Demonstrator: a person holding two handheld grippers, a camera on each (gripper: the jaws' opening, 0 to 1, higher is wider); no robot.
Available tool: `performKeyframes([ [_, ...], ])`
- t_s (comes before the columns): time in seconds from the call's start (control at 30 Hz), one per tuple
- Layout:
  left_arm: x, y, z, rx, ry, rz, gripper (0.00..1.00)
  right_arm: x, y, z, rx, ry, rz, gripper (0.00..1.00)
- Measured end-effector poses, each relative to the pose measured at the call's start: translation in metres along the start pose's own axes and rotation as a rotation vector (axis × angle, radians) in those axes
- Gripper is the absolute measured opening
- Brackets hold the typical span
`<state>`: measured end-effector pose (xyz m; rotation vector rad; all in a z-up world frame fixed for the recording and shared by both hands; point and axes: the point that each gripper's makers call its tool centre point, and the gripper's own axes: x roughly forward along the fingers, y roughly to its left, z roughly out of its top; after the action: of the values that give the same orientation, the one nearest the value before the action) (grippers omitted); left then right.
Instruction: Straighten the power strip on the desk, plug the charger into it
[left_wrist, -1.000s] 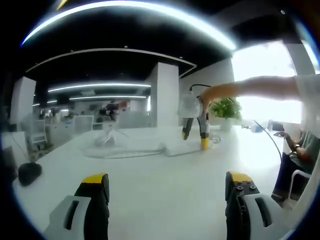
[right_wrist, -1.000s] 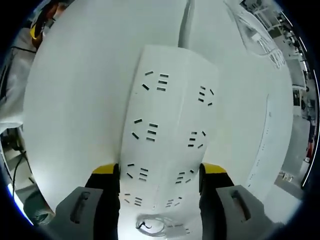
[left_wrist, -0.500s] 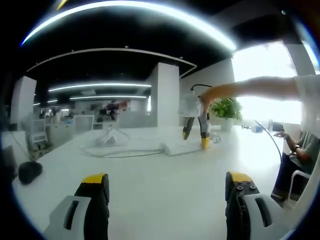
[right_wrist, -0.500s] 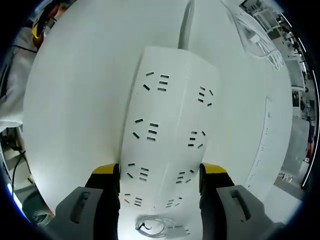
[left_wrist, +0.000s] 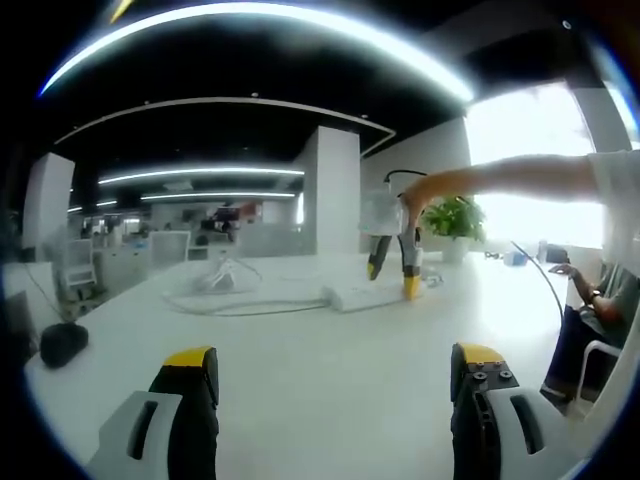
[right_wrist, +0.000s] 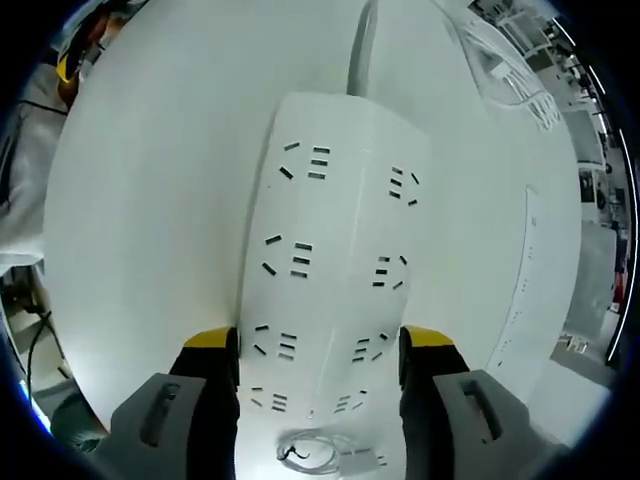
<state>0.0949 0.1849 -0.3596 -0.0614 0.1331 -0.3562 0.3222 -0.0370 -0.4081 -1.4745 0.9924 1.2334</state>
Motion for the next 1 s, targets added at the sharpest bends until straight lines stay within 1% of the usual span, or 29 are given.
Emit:
performKeyframes([
  [0.17, -0.001, -0.001, 0.0, 0.001, -0.001, -0.002, 0.99, -0.001, -0.002, 0.001, 0.01, -0.019, -0.017, 0.67],
  [0.43, -0.001, 0.0, 0.002, 0.005, -0.005, 0.002, 0.99, -0.002, -0.002, 0.004, 0.024, -0.041, -0.023, 0.73],
  [0.63, -0.002, -0.002, 0.003, 0.007, -0.007, -0.004, 0.99, -0.006, -0.001, 0.008, 0.045, -0.058, -0.029, 0.78],
  [0.77, -0.002, -0.003, 0.004, 0.008, -0.008, -0.007, 0.99, -0.007, -0.002, 0.011, 0.057, -0.082, -0.042, 0.84],
  [1.0, -0.003, -0.004, 0.005, 0.011, -0.009, -0.011, 0.99, -0.007, -0.001, 0.014, 0.068, -0.099, -0.047, 0.88],
])
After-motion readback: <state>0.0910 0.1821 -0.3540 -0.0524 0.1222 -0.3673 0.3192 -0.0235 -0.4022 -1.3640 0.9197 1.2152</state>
